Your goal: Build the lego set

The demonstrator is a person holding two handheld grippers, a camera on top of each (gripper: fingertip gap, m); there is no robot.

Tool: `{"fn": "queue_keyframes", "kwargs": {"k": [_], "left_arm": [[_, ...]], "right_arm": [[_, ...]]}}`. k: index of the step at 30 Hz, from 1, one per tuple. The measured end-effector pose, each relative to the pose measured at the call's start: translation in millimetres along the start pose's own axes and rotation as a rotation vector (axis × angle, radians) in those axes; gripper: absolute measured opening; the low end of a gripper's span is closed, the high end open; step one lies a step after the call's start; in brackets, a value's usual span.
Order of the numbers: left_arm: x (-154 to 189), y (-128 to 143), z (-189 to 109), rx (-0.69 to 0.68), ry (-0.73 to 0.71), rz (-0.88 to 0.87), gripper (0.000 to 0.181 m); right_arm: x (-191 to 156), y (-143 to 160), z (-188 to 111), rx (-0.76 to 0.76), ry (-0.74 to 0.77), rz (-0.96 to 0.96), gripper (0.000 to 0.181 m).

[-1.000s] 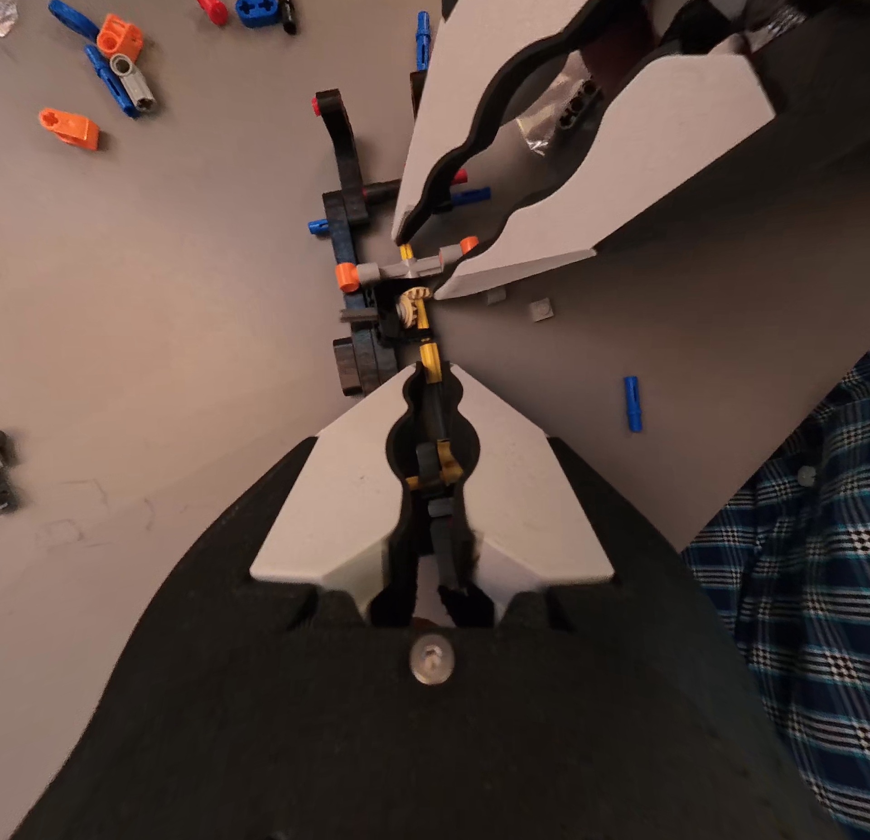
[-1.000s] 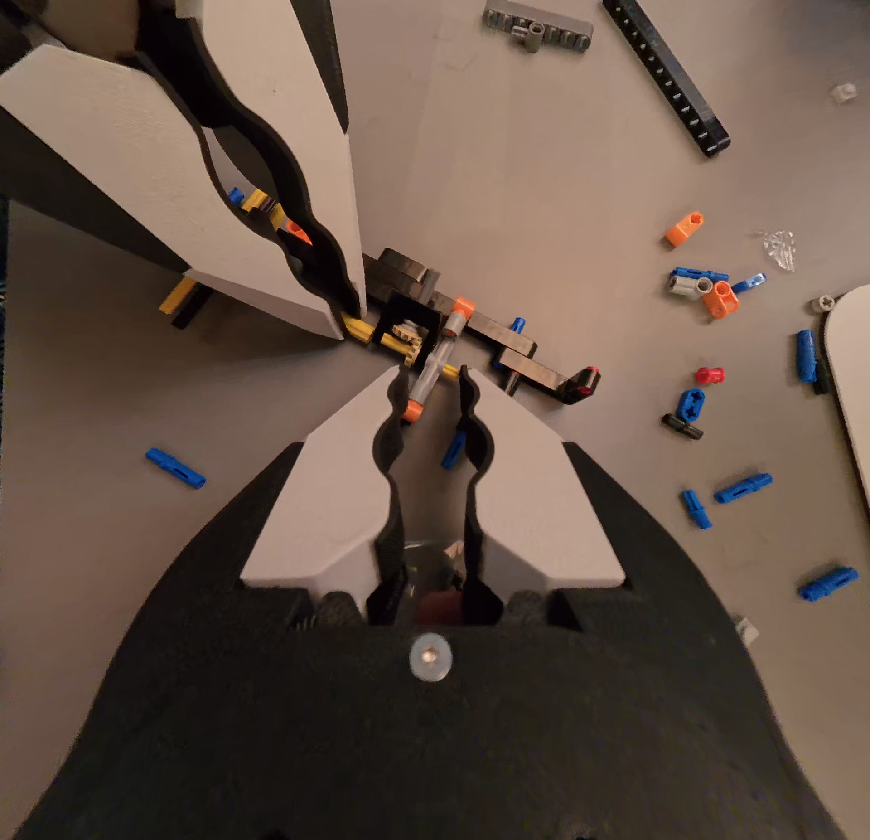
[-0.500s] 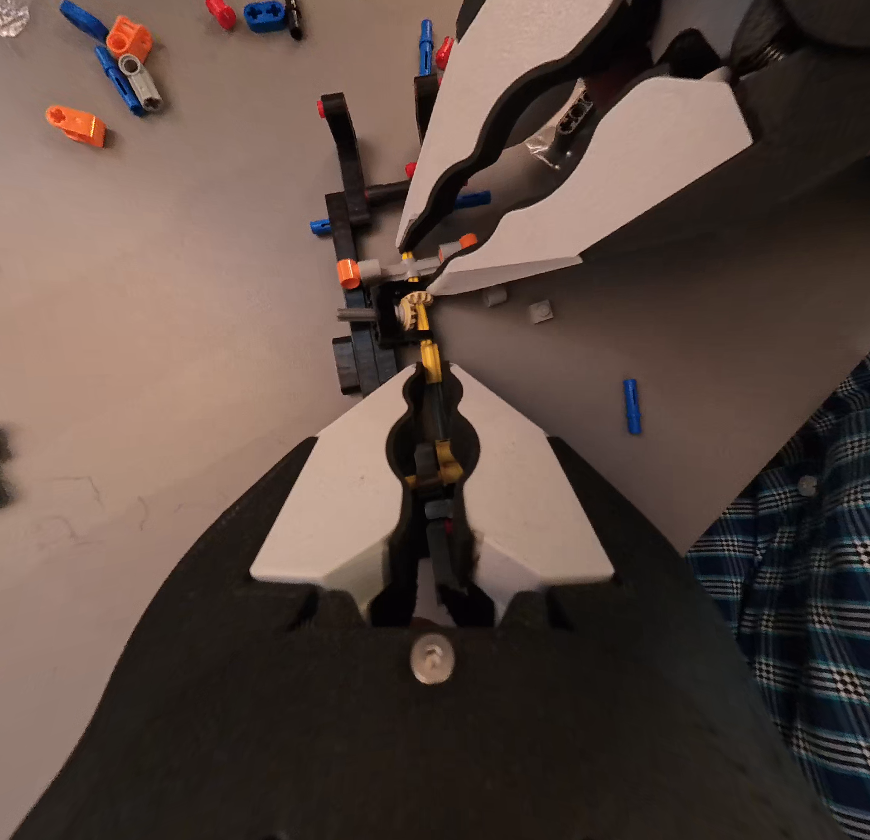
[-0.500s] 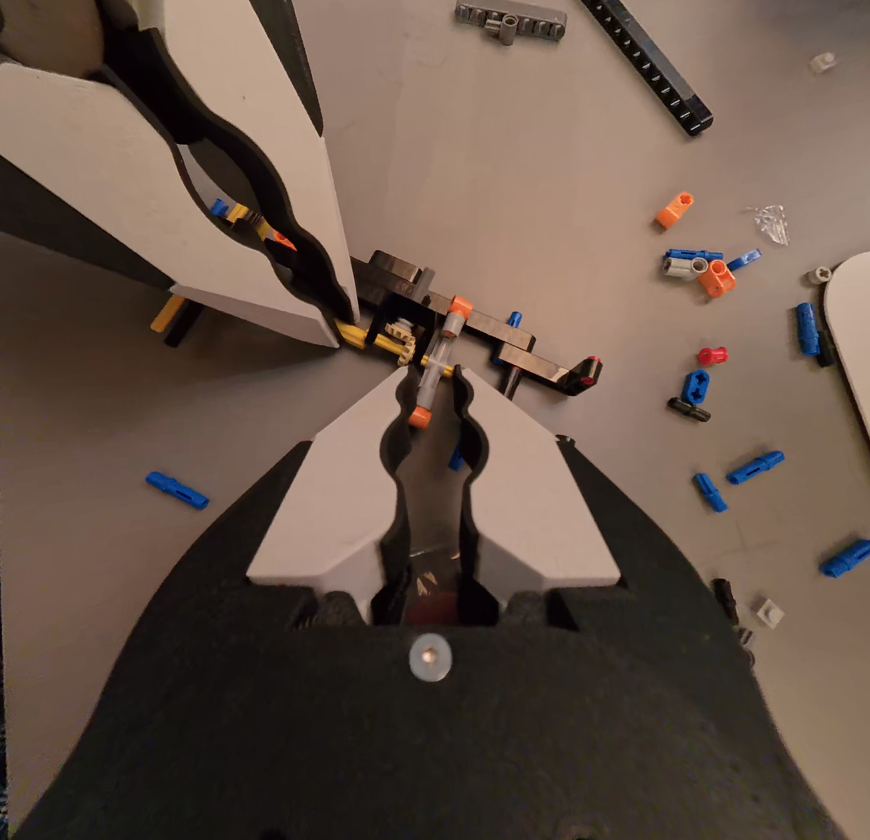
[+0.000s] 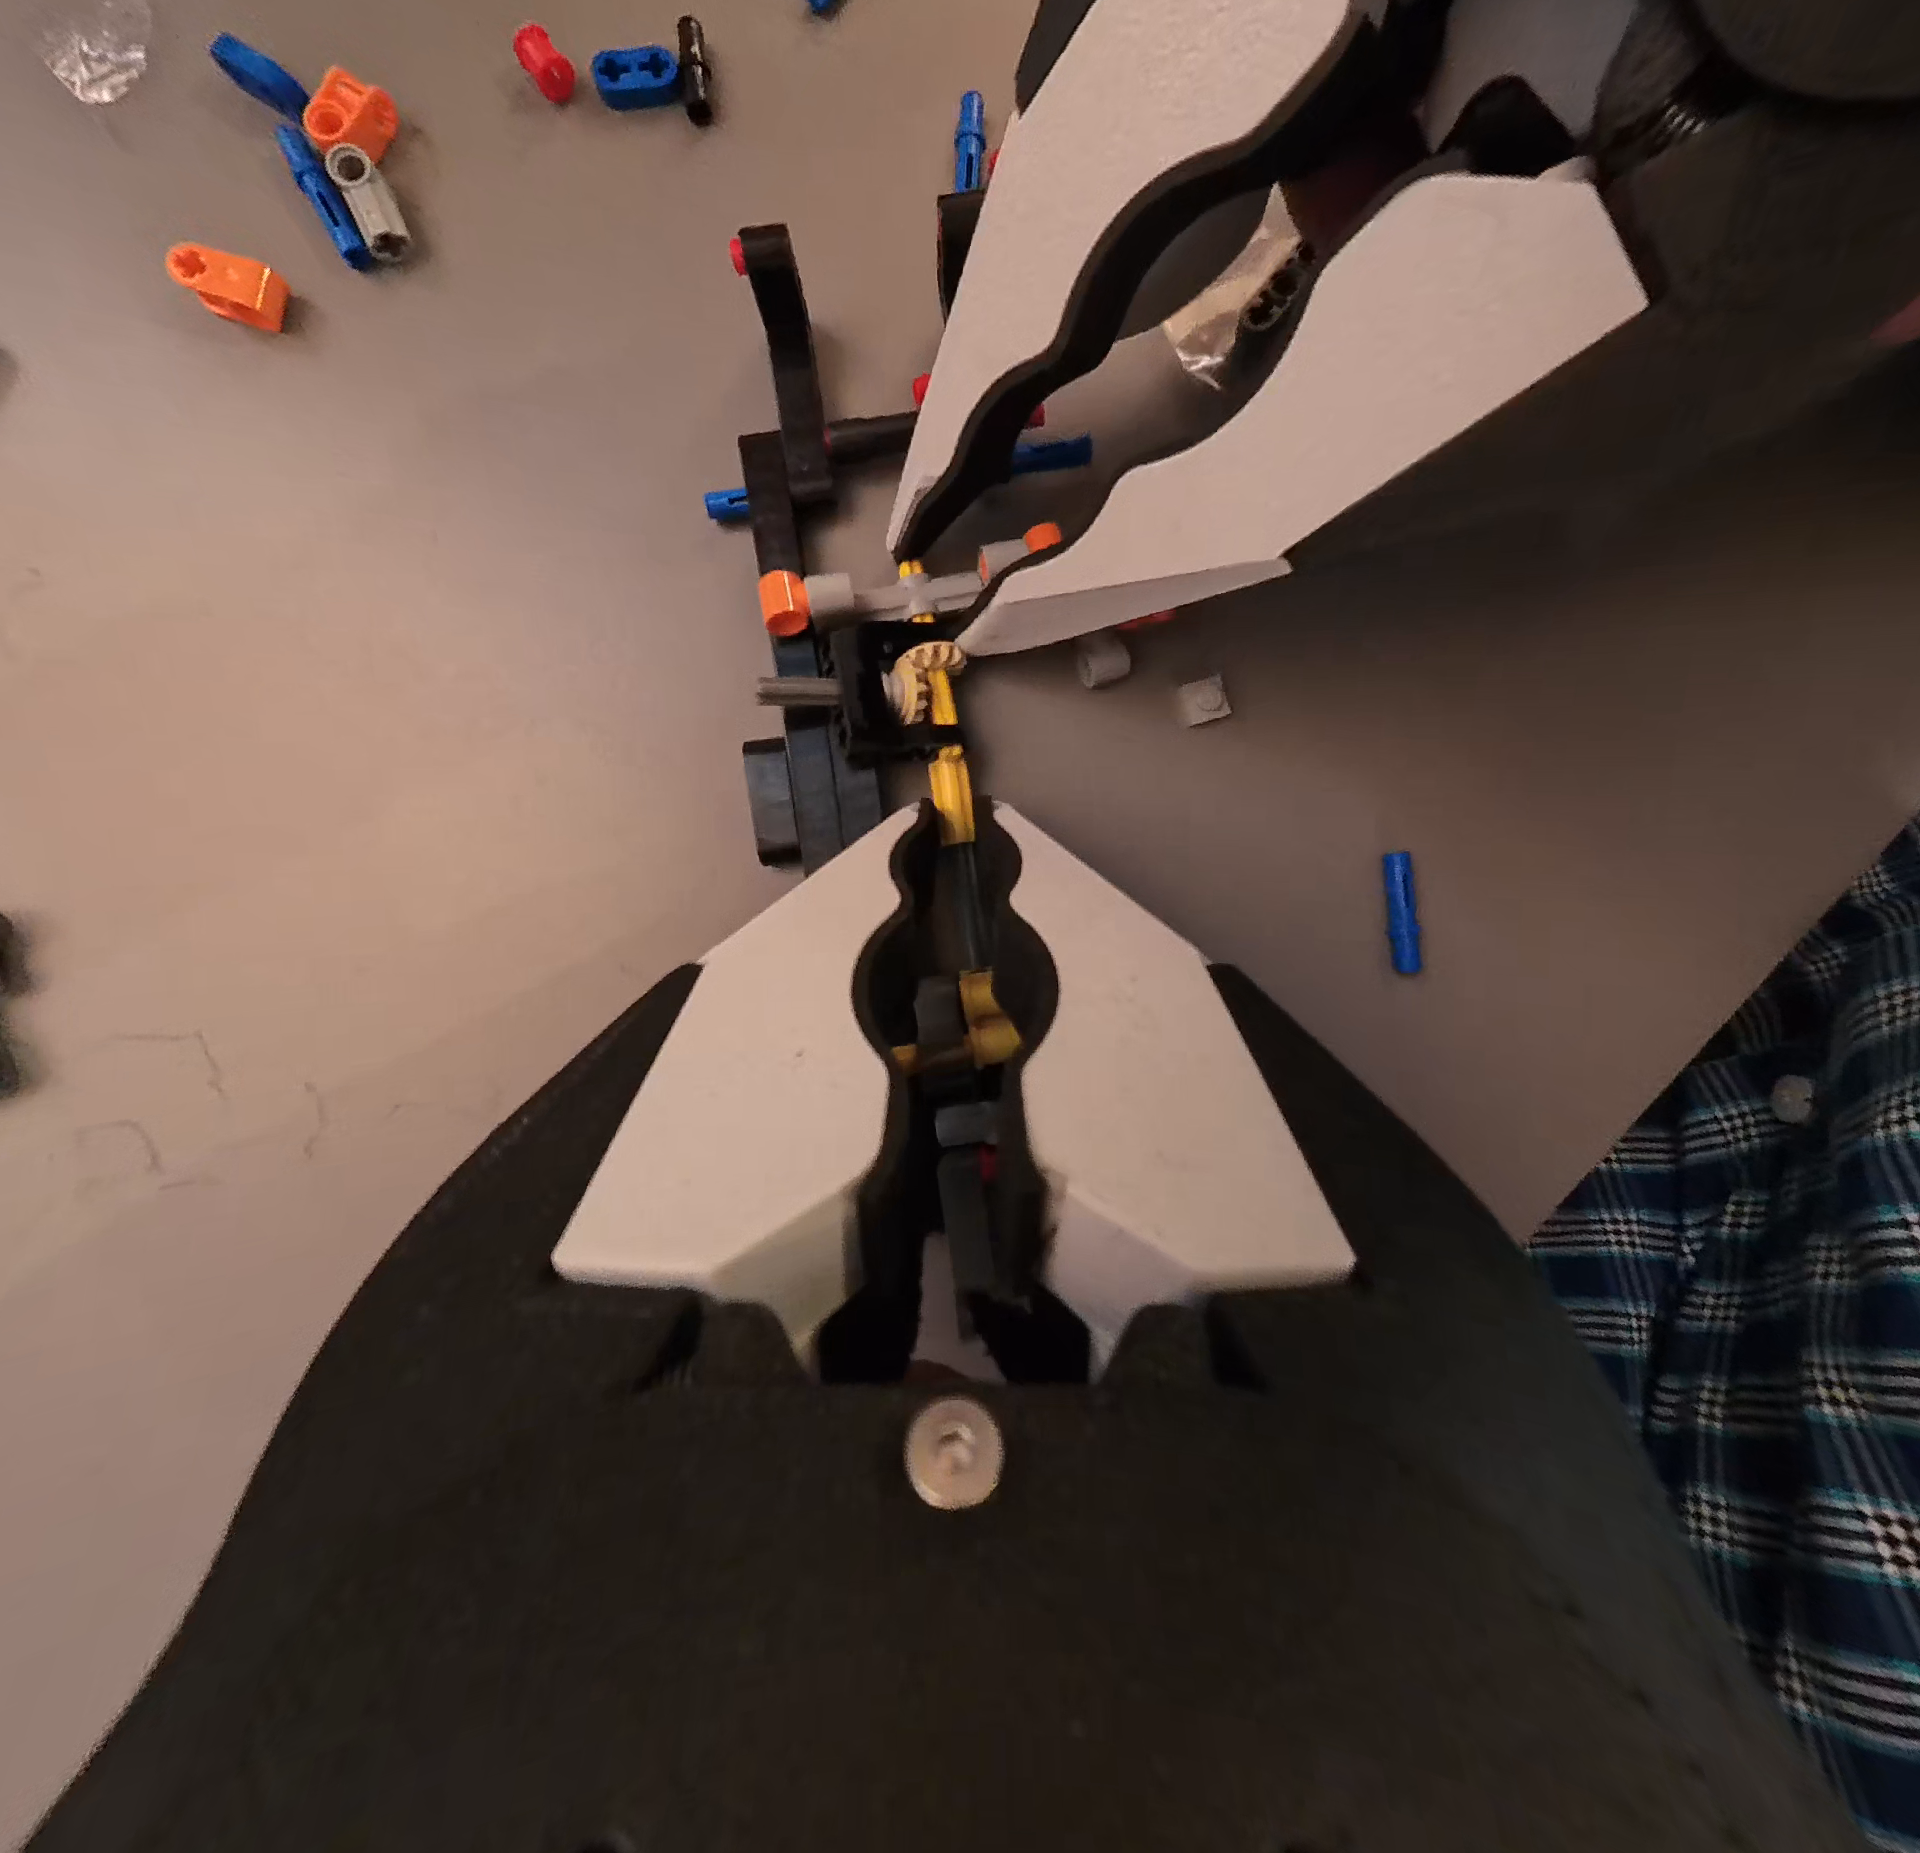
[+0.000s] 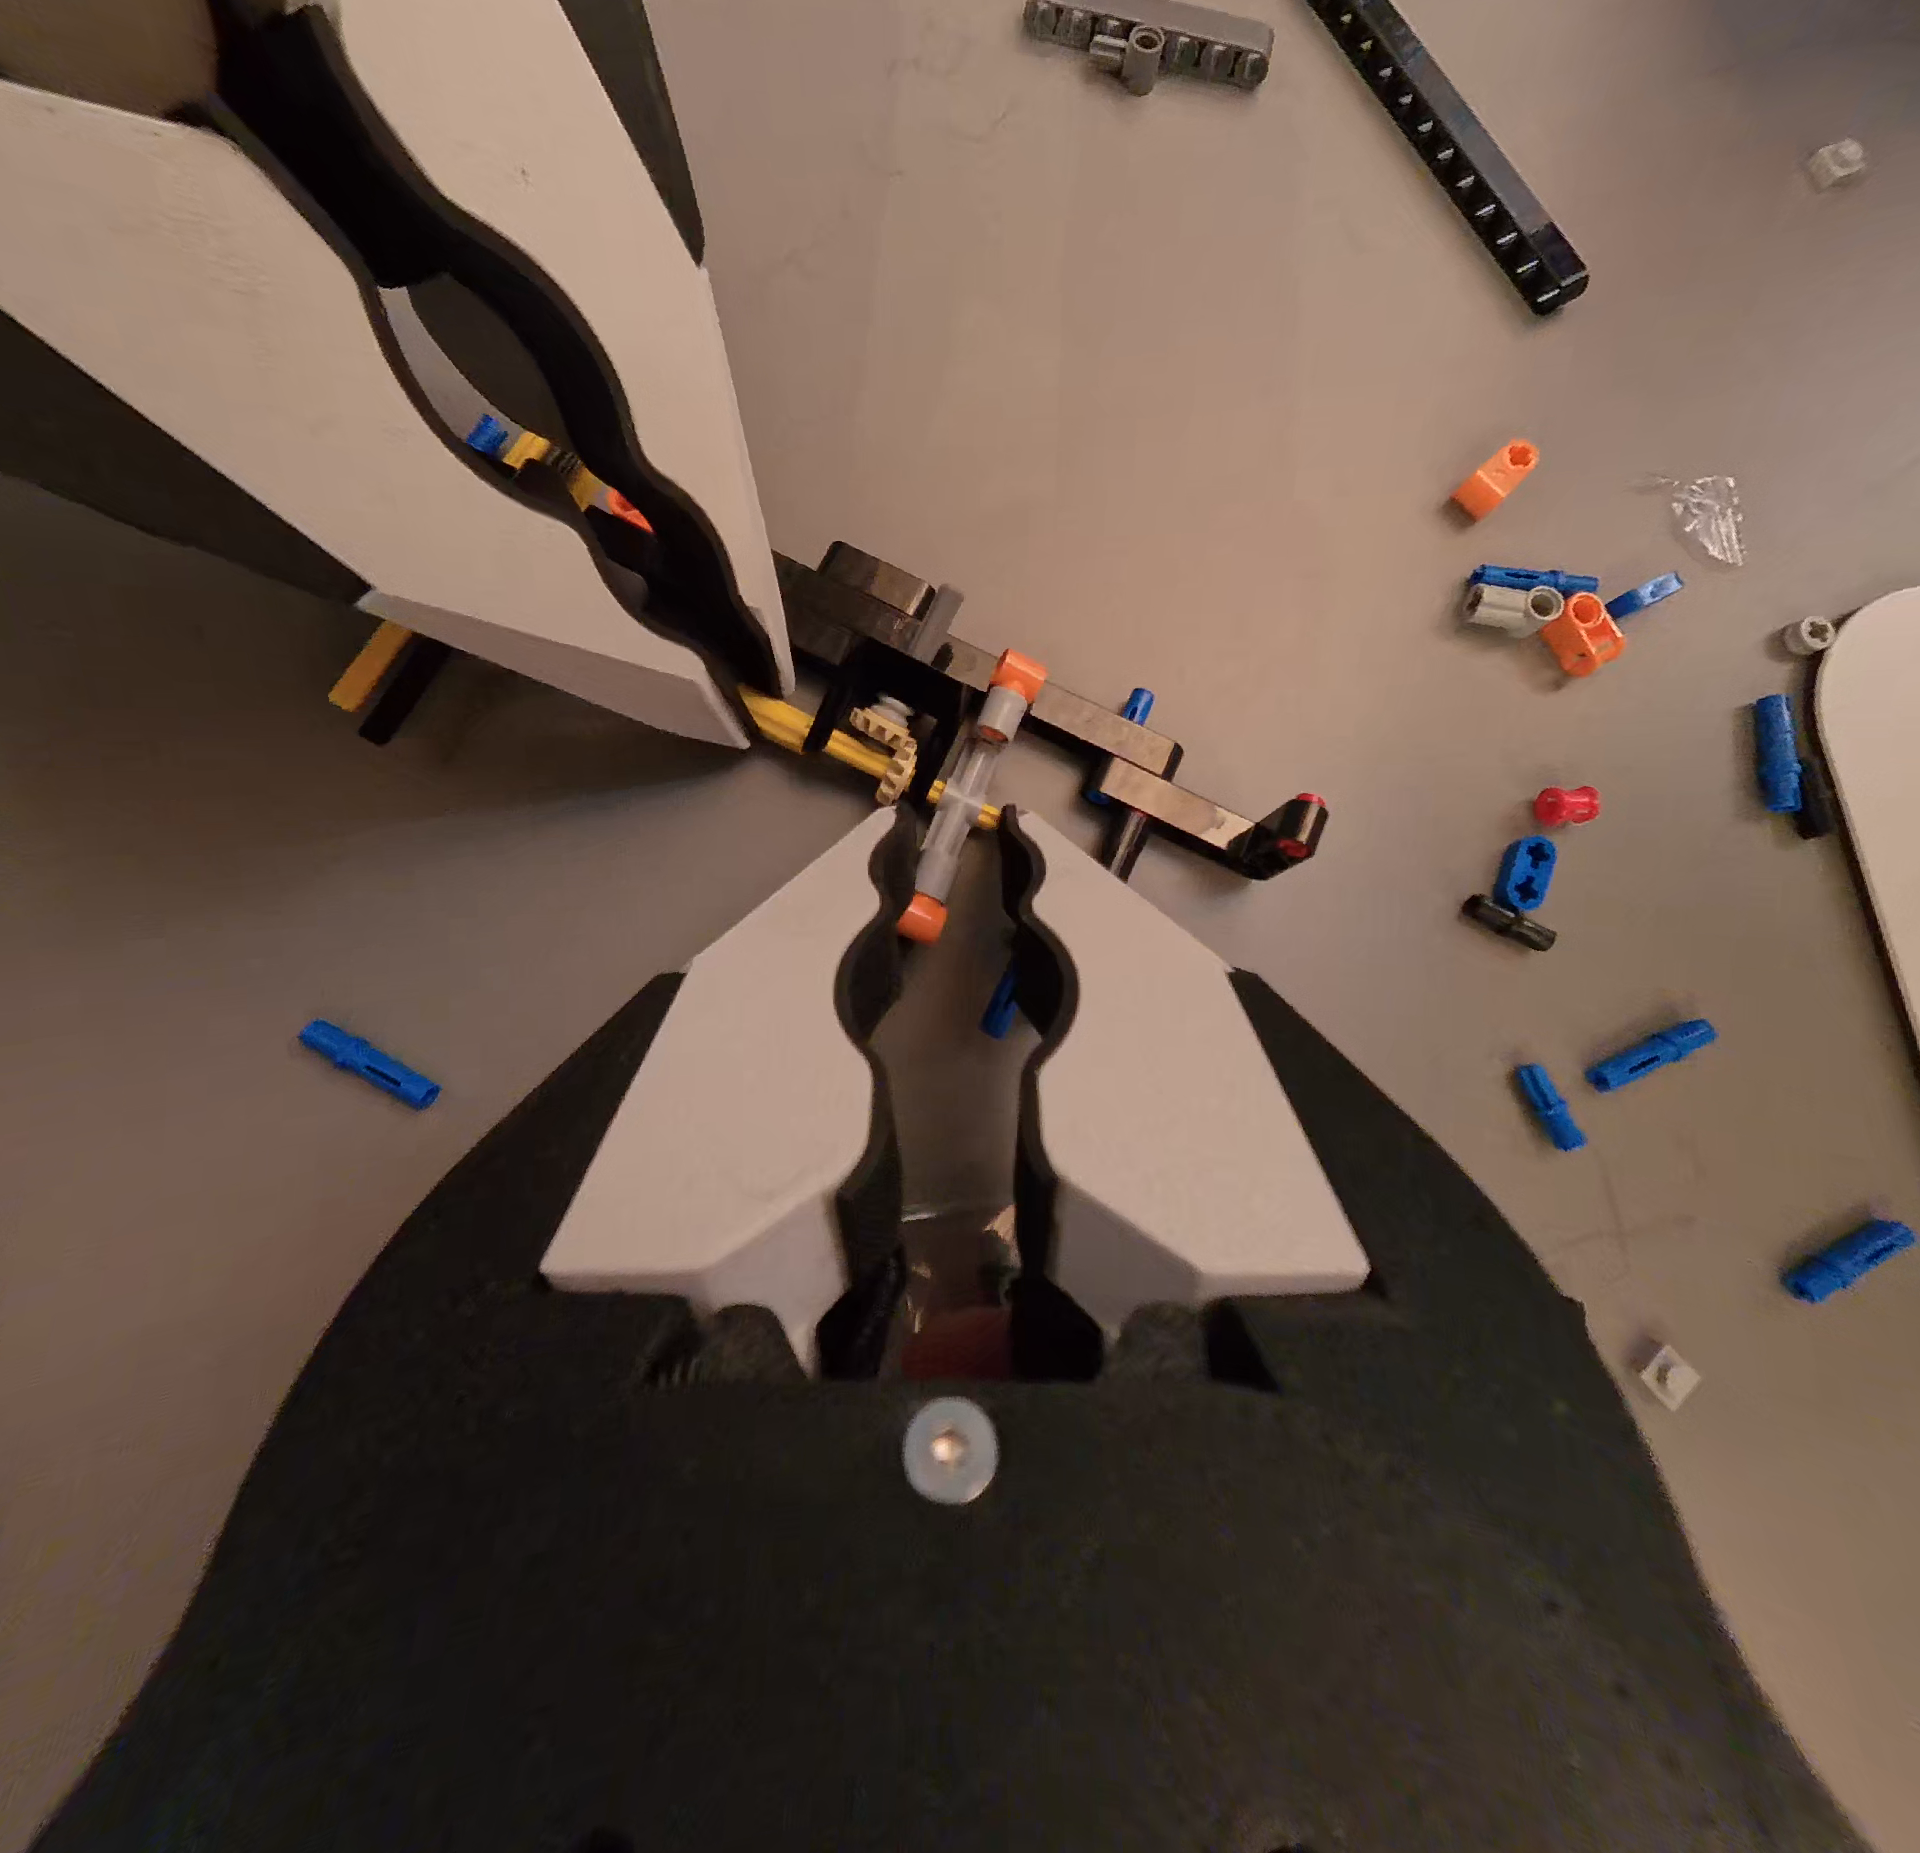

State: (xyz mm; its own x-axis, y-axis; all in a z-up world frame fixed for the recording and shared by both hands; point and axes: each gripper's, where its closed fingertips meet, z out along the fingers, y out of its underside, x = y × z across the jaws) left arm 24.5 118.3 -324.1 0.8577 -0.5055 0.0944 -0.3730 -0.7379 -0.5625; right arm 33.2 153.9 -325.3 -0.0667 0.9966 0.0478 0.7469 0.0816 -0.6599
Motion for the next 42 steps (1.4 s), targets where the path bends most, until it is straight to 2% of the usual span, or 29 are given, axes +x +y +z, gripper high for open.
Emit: {"fn": "queue_keyframes", "kwargs": {"k": [6, 10, 14, 18, 20, 29, 35, 42], "left_arm": [[0.5, 0.6, -0.4, 0.012, 0.002, -0.002, 0.004], [0.7, 0.2, -0.1, 0.022, 0.001, -0.007, 0.004], [1.8, -0.5, 0.3, 0.034, -0.004, -0.008, 0.004], [1.3, -1.1, 0.4, 0.048, -0.01, -0.007, 0.004], [0.1, -1.4, 0.3, 0.055, -0.01, -0.01, 0.004], [-2.3, -2.2, -1.5, 0.094, 0.007, -0.041, 0.004], [-3.0, -1.9, -2.2, 0.101, 0.014, -0.041, 0.004], [-3.7, -3.2, -1.5, 0.103, 0.021, -0.046, 0.004]], "right_arm": [[2.0, -3.4, -4.3, 0.01, 0.008, 0.001, 0.022], [-2.1, -13.8, -9.2, 0.037, -0.008, 0.03, 0.036], [-7.2, -13.2, -1.2, 0.029, -0.046, 0.1, 0.041], [-7.8, -11.0, 3.3, 0.029, -0.059, 0.132, 0.039], [-9.1, -11.3, 3.5, 0.03, -0.073, 0.142, 0.032], [-8.6, -9.5, 4.9, -0.007, -0.066, 0.131, 0.032], [-7.4, -8.9, 7.2, -0.045, -0.007, 0.039, 0.028], [-6.6, -7.2, 5.1, -0.036, -0.03, 0.067, 0.033]]}}
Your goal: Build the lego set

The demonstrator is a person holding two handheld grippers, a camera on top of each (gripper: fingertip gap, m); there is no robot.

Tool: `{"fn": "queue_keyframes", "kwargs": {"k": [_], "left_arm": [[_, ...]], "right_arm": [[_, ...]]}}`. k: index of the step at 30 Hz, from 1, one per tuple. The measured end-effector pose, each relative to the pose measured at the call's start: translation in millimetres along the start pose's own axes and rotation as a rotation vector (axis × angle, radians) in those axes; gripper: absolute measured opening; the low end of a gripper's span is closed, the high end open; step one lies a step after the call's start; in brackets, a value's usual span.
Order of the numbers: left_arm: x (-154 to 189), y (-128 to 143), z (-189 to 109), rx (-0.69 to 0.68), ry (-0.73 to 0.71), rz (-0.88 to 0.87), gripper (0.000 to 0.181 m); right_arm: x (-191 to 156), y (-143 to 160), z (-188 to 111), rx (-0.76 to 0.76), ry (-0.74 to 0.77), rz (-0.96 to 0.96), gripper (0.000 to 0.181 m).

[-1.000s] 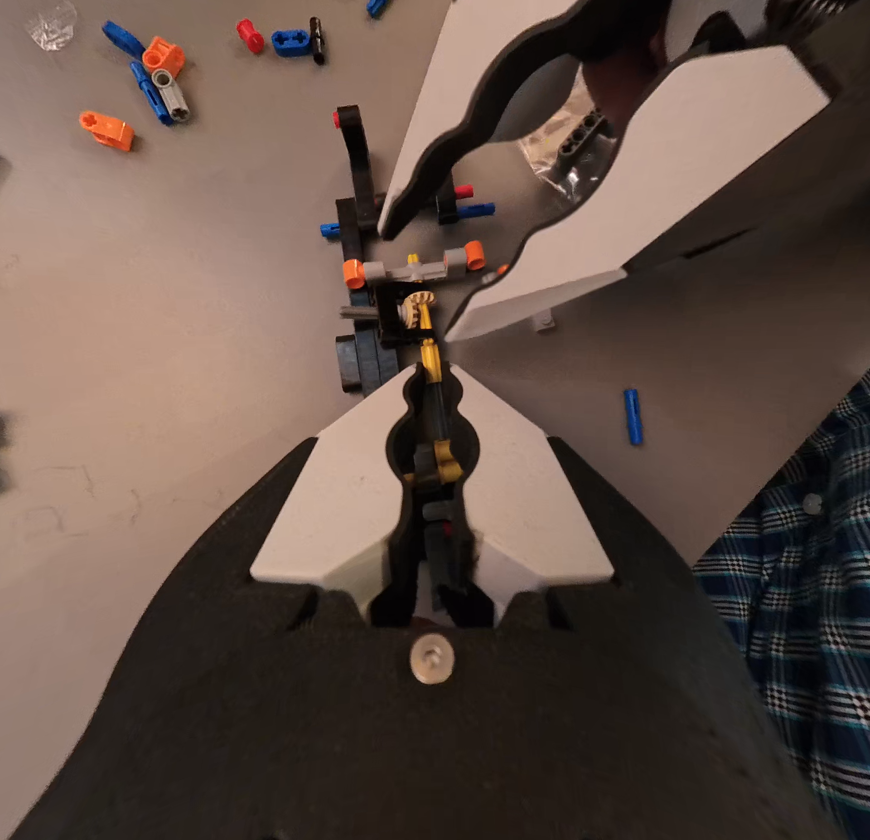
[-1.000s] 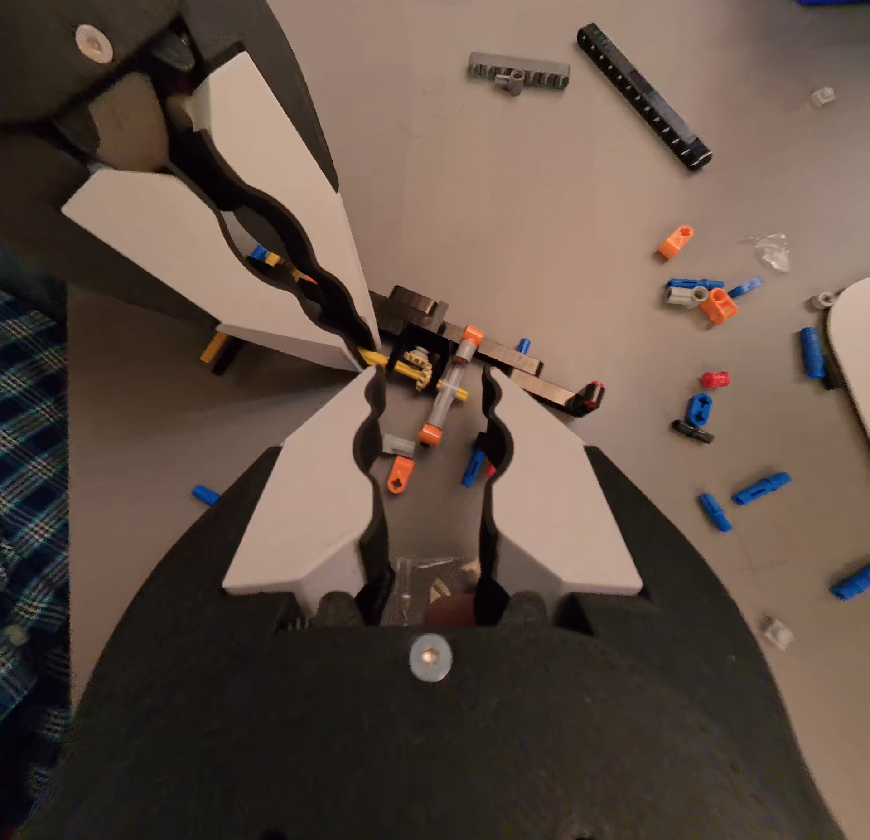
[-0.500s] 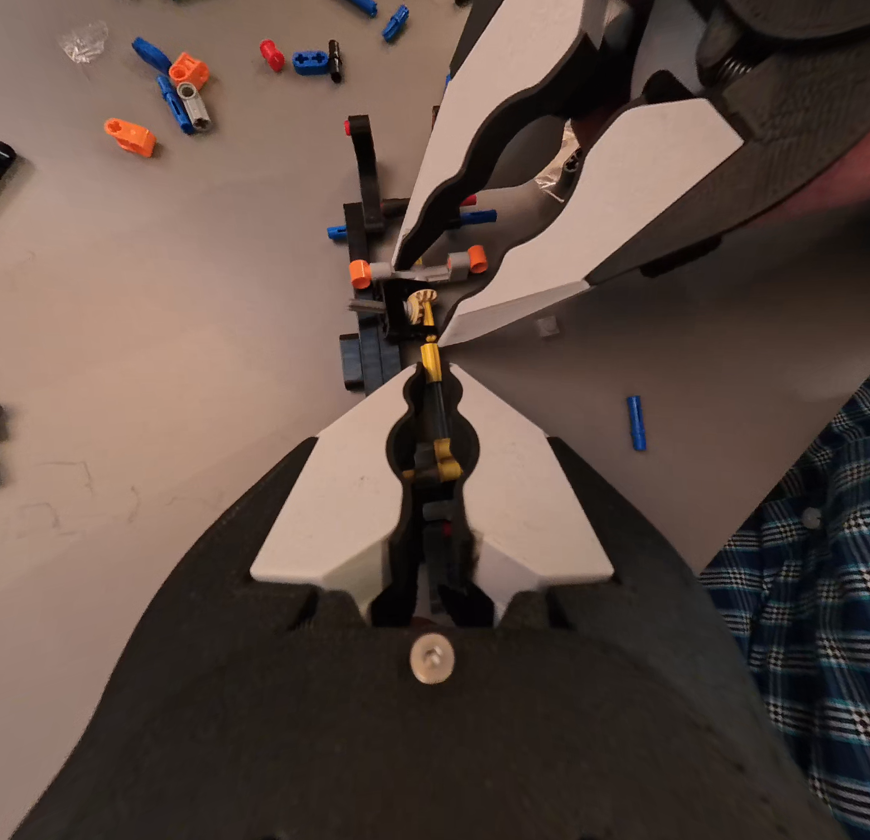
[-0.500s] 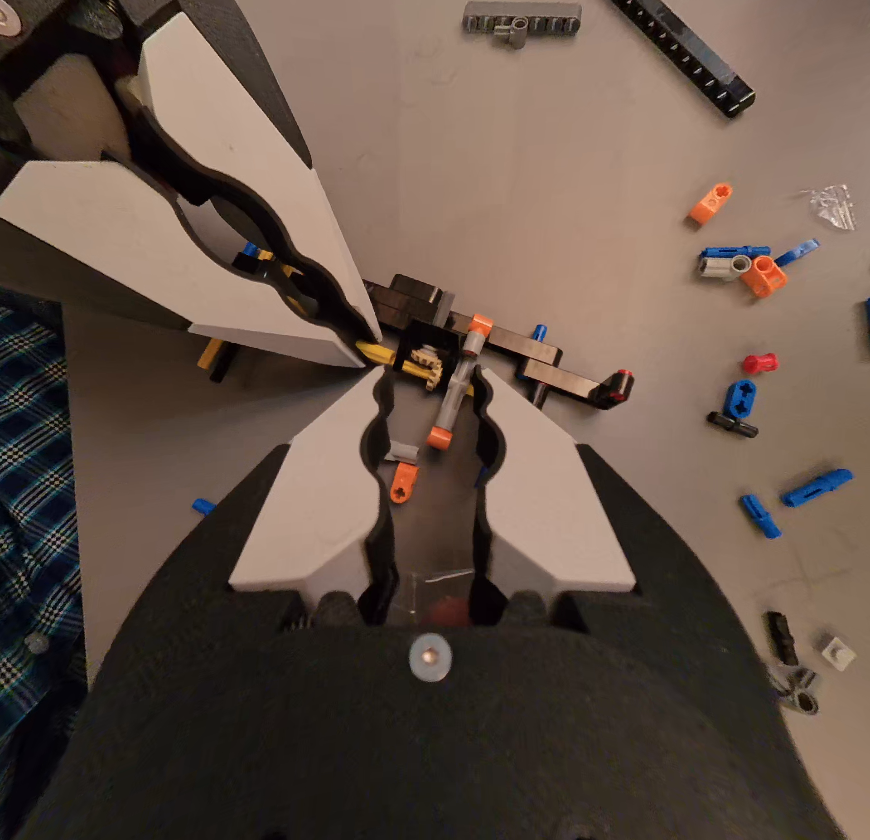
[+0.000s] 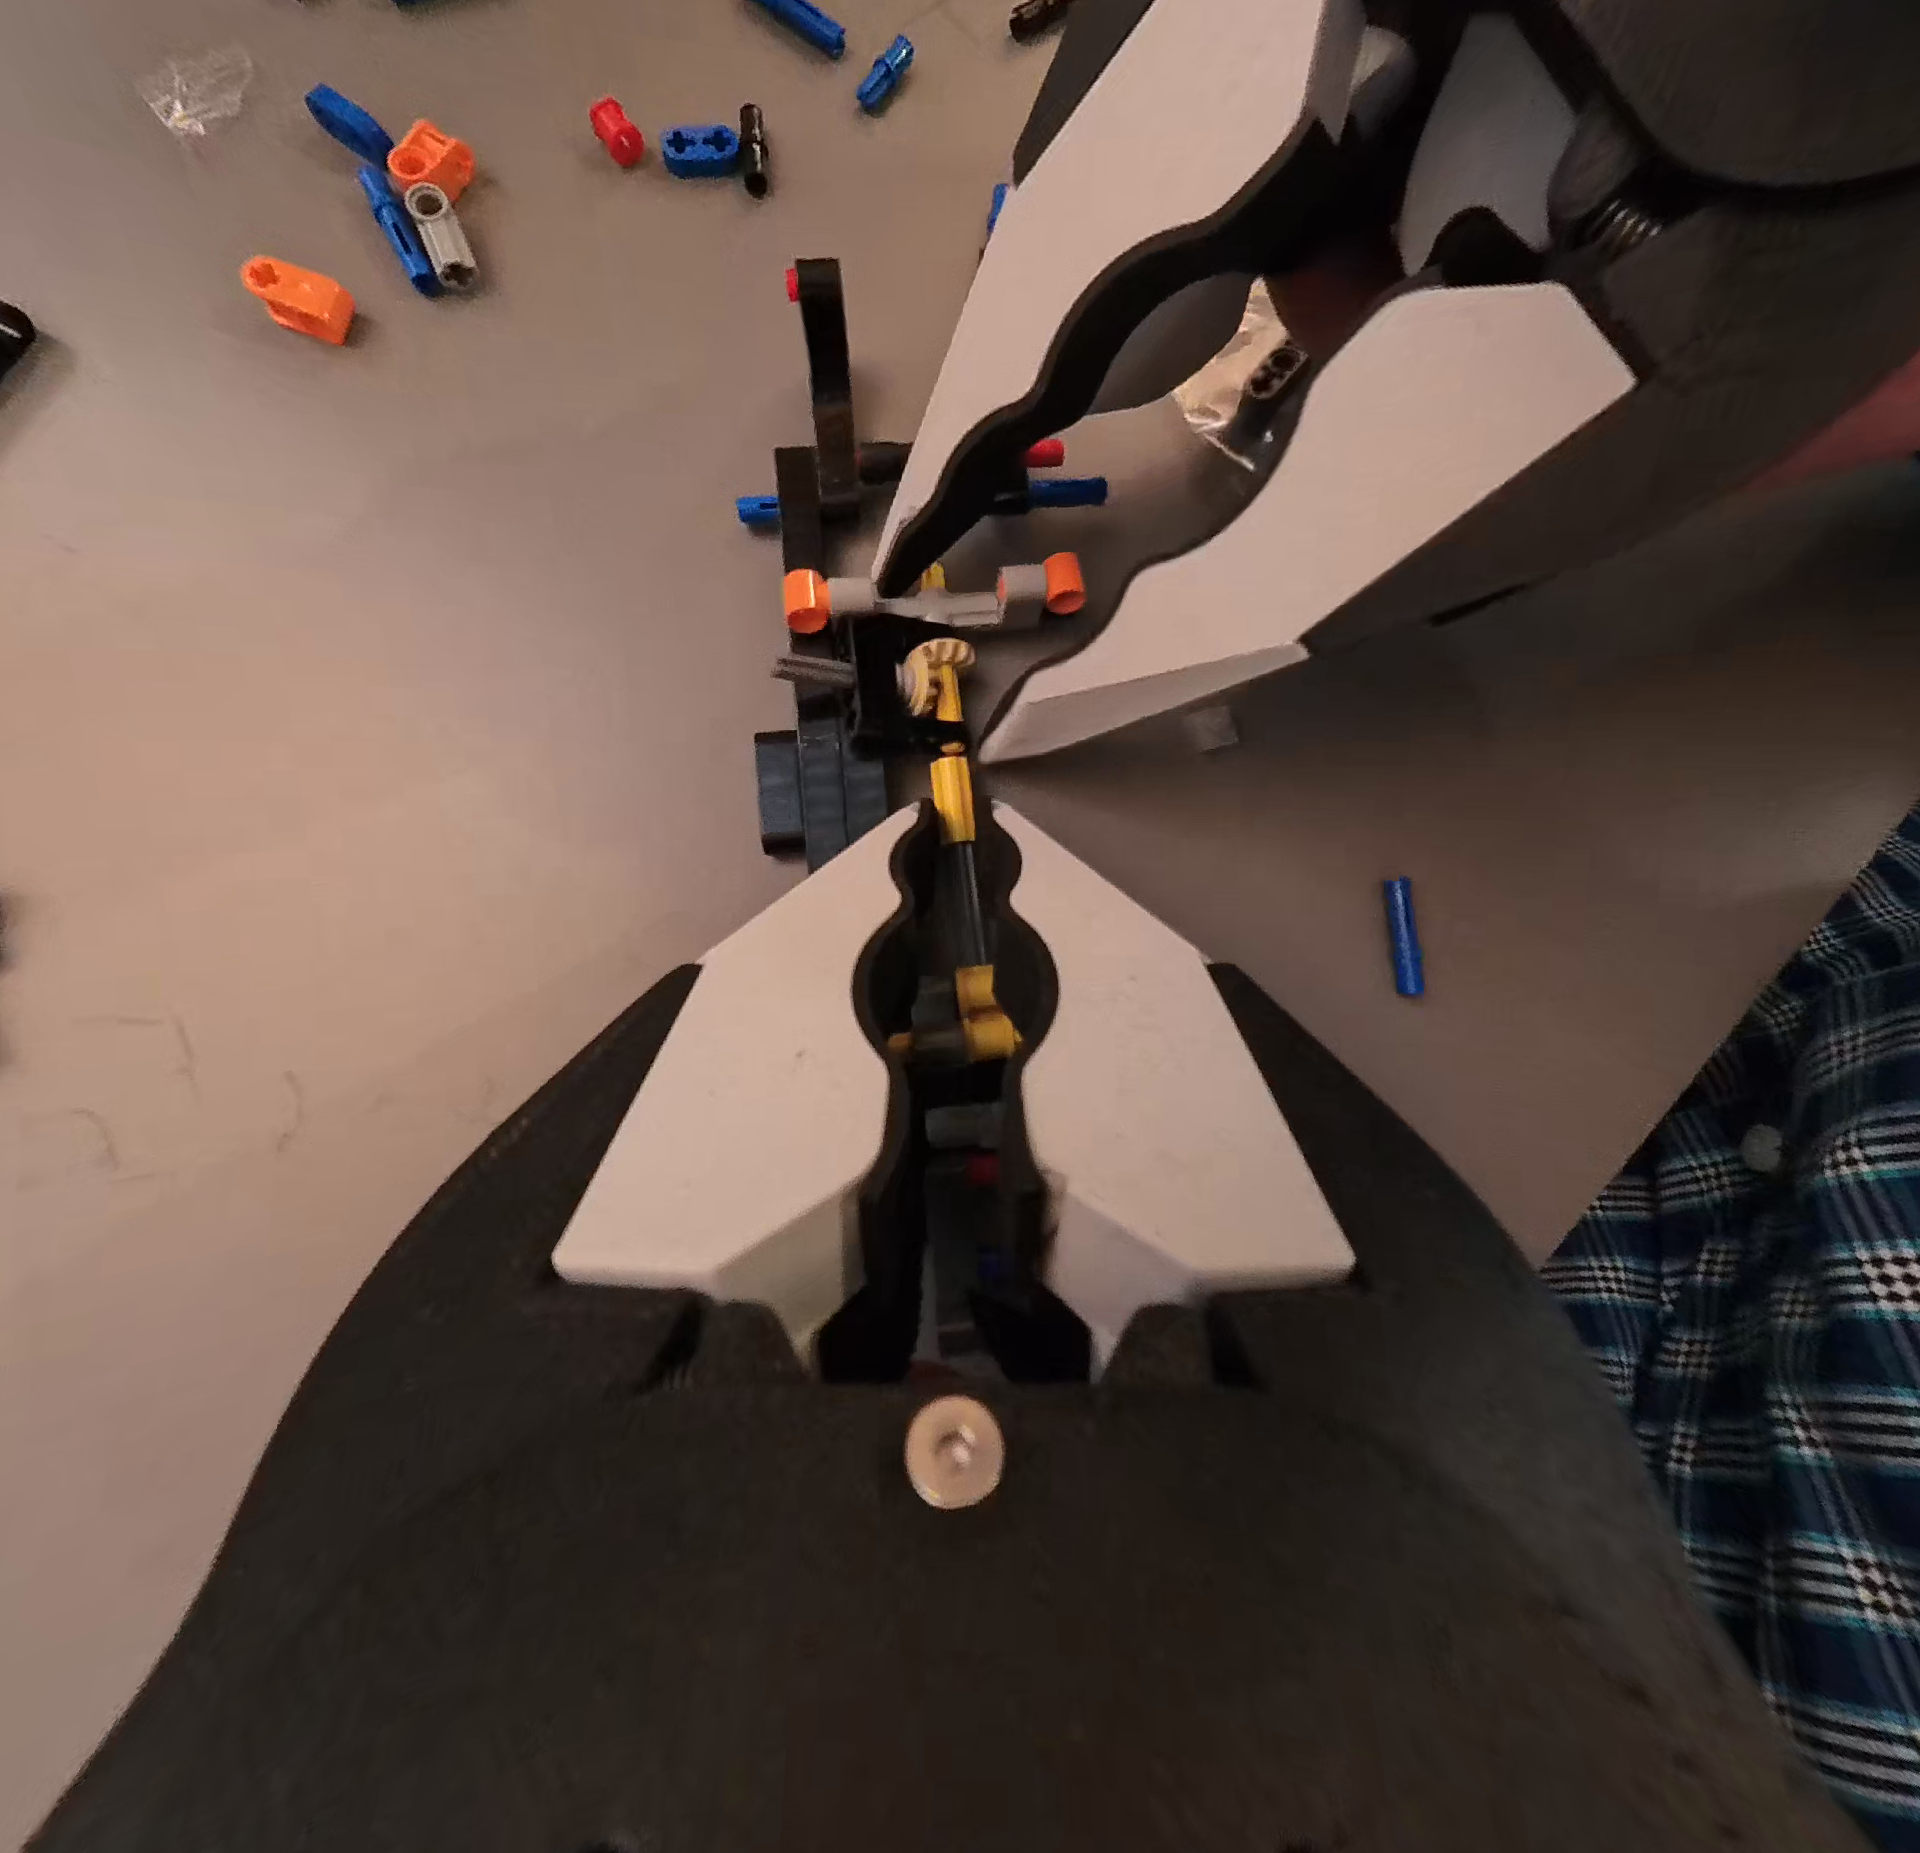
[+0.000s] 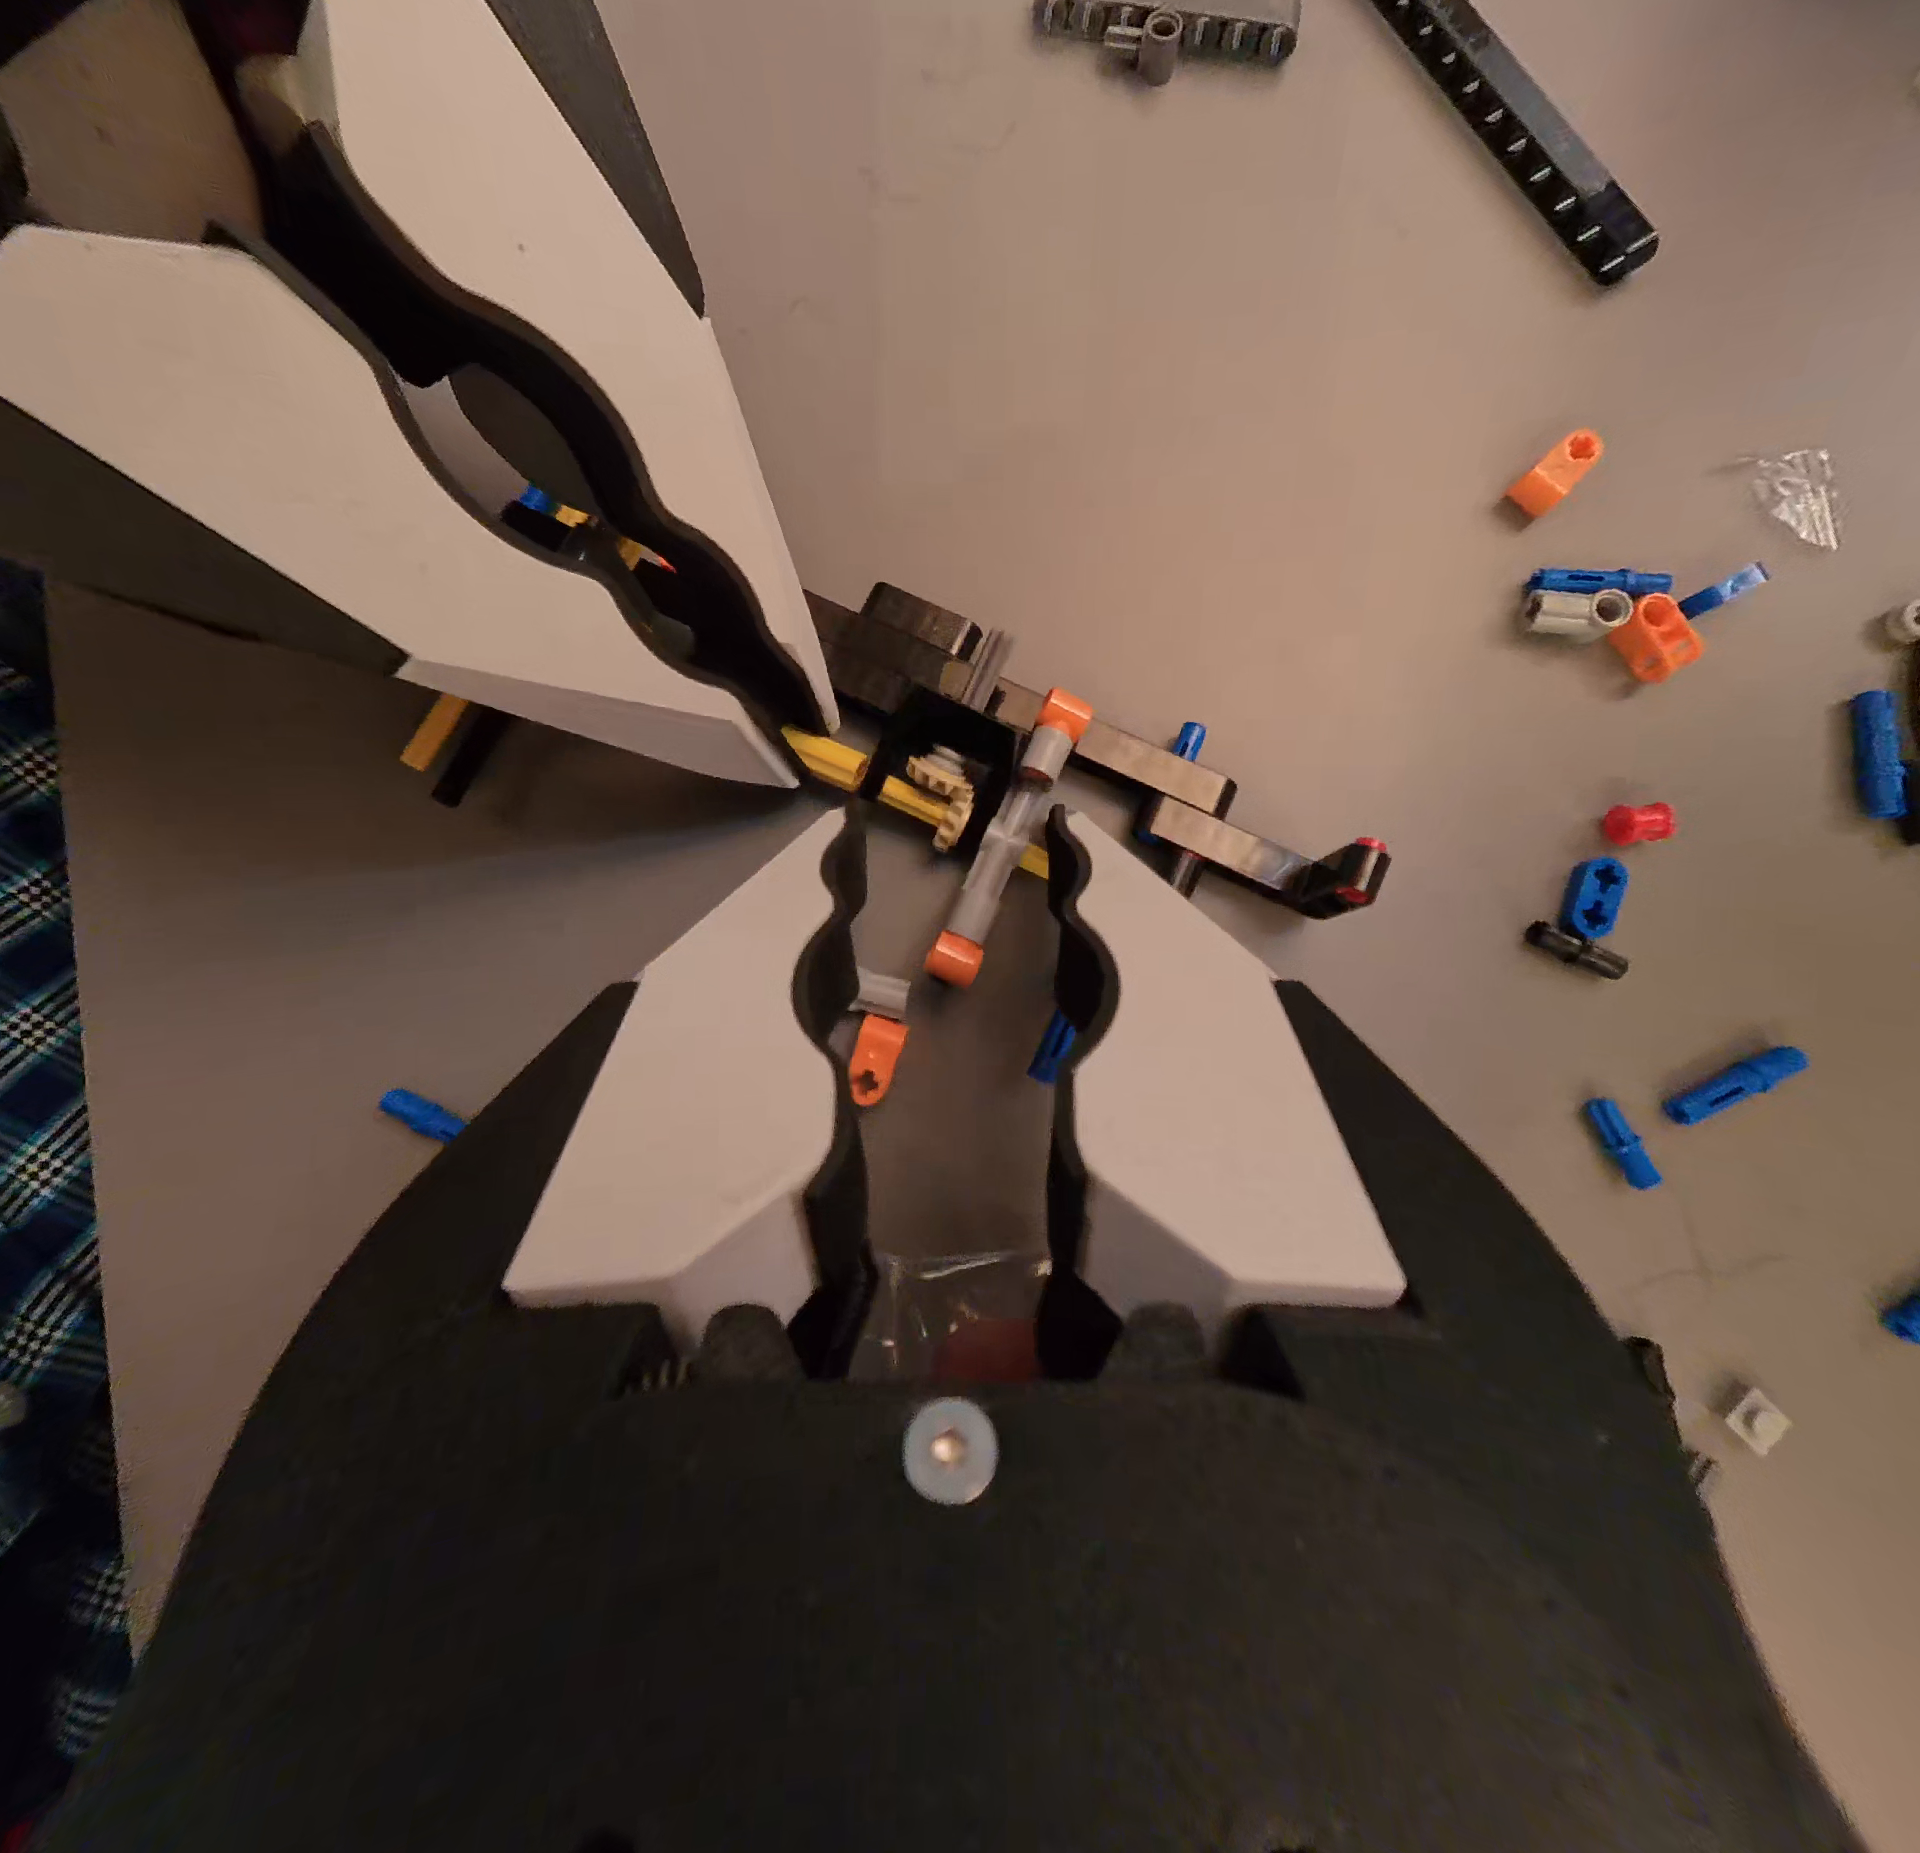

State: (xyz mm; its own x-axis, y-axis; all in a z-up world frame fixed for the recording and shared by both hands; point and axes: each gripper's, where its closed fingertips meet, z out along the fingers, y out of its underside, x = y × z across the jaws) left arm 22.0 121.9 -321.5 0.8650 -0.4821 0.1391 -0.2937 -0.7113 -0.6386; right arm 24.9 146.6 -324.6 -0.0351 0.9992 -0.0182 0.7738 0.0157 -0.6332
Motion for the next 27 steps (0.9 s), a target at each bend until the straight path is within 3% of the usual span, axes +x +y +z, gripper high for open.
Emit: {"fn": "queue_keyframes", "kwargs": {"k": [5, 13, 27], "left_arm": [[0.2, -1.1, 0.8, 0.004, 0.003, -0.002, 0.004], [0.2, -1.8, 0.9, 0.012, 0.008, -0.01, 0.004], [-0.1, -2.5, 1.0, 0.016, 0.009, -0.017, 0.004]], "right_arm": [[2.3, 0.6, -0.3, -0.006, 0.029, -0.032, 0.026], [2.1, -0.3, -6.5, 0.005, 0.074, -0.095, 0.03], [10.3, 6.1, -5.7, 0.001, 0.078, -0.011, 0.019]]}}
